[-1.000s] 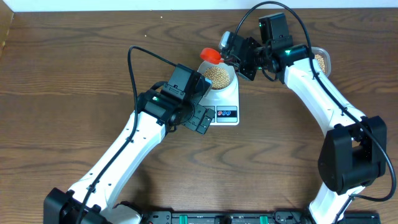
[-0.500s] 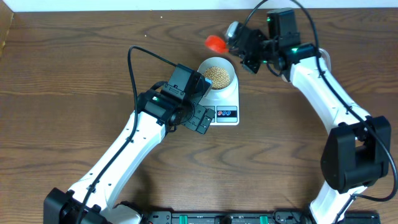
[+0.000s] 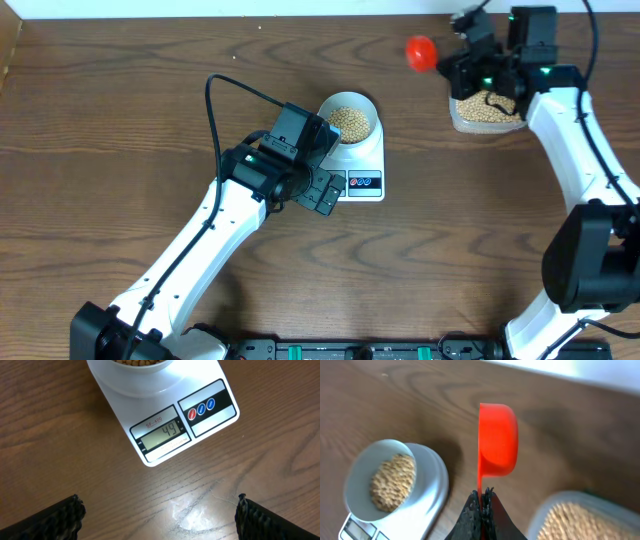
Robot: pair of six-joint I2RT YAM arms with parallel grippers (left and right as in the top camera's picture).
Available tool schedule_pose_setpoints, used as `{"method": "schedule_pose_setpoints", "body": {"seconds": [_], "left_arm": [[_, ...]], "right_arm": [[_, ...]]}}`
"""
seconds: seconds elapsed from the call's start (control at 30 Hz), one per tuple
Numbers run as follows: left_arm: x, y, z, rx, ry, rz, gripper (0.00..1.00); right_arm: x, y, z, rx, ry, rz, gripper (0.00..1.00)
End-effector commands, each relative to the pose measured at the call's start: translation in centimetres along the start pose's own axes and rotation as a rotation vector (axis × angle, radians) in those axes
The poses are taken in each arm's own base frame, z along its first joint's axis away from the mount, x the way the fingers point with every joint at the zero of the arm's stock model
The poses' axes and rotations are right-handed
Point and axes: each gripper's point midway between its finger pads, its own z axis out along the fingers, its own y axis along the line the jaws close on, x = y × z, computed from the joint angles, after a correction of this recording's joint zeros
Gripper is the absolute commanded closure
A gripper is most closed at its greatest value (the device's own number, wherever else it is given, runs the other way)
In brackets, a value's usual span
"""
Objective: Scoop item into bowl and weigh 50g on scale
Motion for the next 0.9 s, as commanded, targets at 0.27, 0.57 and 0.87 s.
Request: {"method": "schedule_pose_setpoints", "body": {"seconds": [0.27, 0.57, 0.87], "left_arm": [[-0.2, 0.3, -0.2, -0.011, -0.008, 0.013, 0.02], [-0.2, 0.3, -0.2, -0.011, -0.008, 0.013, 0.02], [-0.2, 0.3, -0.2, -0.011, -0.008, 0.013, 0.02]], "right_arm": [[0.1, -3.2, -1.9, 0.144, 0.001, 0.089, 0.99], [-1.2, -4.2, -5.5, 0.221, -0.045, 0.089, 0.99], [3.8, -5.2, -7.2, 0.260, 0.137, 0.172, 0.99]]}}
